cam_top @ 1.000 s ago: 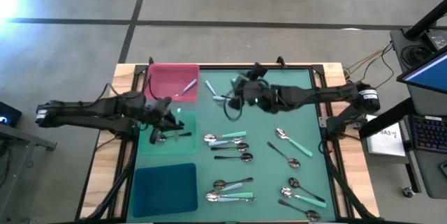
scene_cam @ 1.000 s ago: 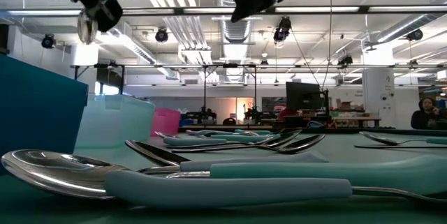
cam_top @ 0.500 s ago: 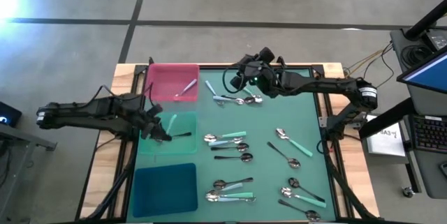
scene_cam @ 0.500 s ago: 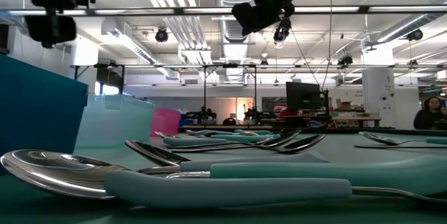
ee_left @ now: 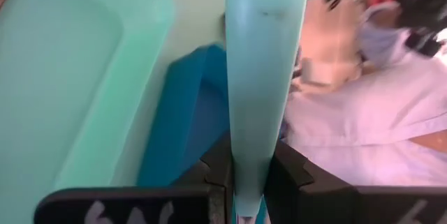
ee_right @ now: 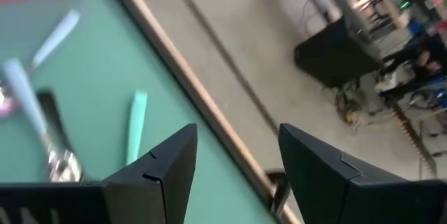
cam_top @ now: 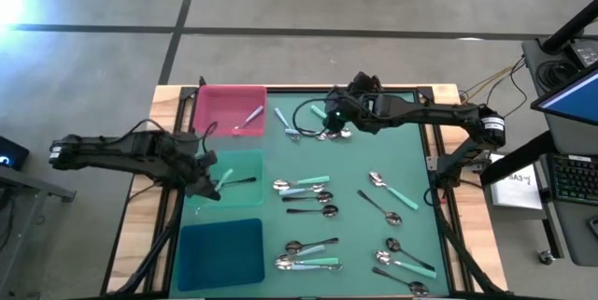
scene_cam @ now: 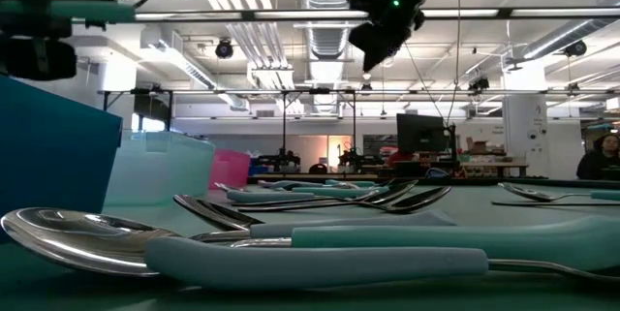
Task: Sort silverware by color (type)
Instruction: Put the light blue spoon into the blue bin
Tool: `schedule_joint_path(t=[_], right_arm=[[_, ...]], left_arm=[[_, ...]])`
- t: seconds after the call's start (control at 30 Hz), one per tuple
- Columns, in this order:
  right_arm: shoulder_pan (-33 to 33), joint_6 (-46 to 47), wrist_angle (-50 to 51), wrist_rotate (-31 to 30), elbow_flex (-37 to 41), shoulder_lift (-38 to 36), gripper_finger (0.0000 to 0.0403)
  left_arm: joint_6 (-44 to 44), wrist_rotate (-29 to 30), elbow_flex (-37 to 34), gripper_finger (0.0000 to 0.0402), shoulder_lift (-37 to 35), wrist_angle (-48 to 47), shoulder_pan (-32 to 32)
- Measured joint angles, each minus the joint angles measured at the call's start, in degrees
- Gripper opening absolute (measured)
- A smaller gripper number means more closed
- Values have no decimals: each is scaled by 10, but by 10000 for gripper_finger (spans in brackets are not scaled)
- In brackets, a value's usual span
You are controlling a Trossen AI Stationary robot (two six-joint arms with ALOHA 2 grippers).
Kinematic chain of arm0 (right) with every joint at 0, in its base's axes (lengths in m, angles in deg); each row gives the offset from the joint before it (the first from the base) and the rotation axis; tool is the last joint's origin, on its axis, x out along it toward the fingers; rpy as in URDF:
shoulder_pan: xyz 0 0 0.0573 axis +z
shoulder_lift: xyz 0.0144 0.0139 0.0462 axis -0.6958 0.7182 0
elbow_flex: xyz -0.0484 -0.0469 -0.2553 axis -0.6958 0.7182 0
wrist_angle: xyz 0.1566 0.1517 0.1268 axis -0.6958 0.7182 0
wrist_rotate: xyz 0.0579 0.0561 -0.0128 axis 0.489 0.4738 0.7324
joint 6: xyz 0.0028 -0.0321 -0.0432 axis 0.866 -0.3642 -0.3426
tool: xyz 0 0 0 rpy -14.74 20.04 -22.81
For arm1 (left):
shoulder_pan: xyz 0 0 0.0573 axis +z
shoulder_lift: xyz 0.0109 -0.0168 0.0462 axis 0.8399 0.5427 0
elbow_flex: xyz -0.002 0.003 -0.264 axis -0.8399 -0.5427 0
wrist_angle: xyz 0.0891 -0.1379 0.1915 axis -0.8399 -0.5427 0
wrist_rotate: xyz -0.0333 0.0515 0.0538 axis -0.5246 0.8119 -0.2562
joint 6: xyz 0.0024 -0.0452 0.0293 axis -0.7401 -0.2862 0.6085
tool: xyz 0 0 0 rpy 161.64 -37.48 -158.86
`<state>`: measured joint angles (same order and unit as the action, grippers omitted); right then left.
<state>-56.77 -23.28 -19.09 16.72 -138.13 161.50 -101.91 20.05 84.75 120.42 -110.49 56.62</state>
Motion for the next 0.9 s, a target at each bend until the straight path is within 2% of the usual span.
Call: schedule_joint_path(t=[0.2,0.37,0.47,0.6,0.73,0.9], right_arm=[[1,58,48,68,1,0,194],[1,83,49,137,1,0,194],[1,97,50,163,2,0,194],[3,108,50,165,2,1,194],[7,113,50,165,2,1,194],[11,114,50,165,3,1,194]], left_arm=[[15,0,0,30,11,-18,-5],[-35,13,0,30,29,-10,-40],[-73,35,0,30,51,4,-94],[-124,71,0,30,93,67,-190],[-170,138,0,30,138,125,-286],[-240,216,0,50,196,132,-372]])
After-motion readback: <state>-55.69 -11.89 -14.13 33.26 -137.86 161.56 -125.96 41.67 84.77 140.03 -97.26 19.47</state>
